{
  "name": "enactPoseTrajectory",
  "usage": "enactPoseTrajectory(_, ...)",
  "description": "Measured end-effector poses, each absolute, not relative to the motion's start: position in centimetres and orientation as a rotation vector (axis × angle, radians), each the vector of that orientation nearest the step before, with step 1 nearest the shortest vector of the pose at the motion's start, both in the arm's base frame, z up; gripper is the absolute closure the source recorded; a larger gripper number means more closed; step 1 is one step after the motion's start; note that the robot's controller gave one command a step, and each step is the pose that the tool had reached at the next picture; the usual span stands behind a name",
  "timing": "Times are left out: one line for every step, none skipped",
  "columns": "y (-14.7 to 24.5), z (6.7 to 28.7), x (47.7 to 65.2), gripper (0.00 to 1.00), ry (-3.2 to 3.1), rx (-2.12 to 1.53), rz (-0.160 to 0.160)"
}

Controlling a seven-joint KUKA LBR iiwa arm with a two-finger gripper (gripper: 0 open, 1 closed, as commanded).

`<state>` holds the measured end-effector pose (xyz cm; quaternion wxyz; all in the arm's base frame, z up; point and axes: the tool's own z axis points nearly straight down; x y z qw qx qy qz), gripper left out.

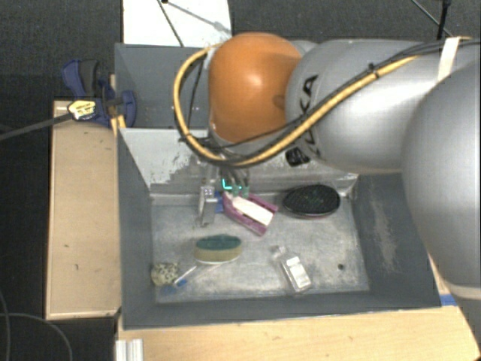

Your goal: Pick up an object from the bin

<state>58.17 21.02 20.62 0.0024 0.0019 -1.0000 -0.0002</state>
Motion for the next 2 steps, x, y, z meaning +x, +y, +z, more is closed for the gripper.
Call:
enactPoseTrajectory(15.05, 9.63, 51.99, 0.00, -3.106, -0.433, 0.001)
enactPoseTrajectory(15.37, 10.14, 52.22, 1.00, -3.110, -0.436, -0.008)
